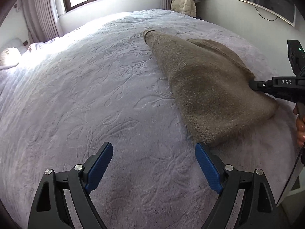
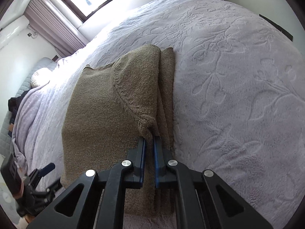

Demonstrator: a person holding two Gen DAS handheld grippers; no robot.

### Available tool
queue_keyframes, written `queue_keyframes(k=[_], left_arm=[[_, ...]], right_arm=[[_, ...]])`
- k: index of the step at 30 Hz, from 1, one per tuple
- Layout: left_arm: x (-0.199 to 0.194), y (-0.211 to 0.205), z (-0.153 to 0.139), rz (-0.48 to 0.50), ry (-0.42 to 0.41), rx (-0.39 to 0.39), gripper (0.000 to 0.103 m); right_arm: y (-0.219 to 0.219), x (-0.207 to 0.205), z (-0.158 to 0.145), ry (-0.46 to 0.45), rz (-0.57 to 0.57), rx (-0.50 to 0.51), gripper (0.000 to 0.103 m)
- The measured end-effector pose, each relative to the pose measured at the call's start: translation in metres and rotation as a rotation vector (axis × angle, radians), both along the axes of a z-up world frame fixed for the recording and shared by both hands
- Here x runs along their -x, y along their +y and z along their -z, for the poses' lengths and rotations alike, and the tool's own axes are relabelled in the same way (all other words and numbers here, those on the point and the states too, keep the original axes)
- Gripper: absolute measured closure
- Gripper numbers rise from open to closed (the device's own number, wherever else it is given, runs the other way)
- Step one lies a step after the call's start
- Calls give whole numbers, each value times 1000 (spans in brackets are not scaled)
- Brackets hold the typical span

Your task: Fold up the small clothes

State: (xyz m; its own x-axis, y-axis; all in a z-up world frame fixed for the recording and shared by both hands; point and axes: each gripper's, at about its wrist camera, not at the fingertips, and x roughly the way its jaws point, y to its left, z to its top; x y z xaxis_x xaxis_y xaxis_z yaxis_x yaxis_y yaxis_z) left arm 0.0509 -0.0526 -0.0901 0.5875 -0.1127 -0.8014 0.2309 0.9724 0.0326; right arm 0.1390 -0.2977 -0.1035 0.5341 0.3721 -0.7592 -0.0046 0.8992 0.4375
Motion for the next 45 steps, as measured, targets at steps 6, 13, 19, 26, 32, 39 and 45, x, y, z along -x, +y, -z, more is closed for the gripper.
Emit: queue_keyframes(k=[6, 13, 19, 26, 32, 39, 45], left_arm=[[-1, 0, -3, -20, 41, 81, 14], [3, 5, -15, -34, 10, 93, 14], [-34, 9, -30, -7, 75, 280, 14], [-105, 1, -39, -12, 86, 361, 14], [-160, 8, -20, -73, 137, 384, 14], [-191, 16, 14, -76, 247, 551, 14], [-186, 3, 5, -47, 196, 498, 14]], right_arm=[[0, 5, 0, -5, 7, 4, 97], [-6, 5, 2, -14, 4, -11, 97], [-23, 11, -2, -6, -18, -124, 91], [-51, -19, -27, -59, -21, -225, 52], [-59, -80, -16, -43, -20, -370, 52], [-49, -125, 12, 58, -40, -387, 76], [-50, -94, -28, -130, -74, -349, 95]])
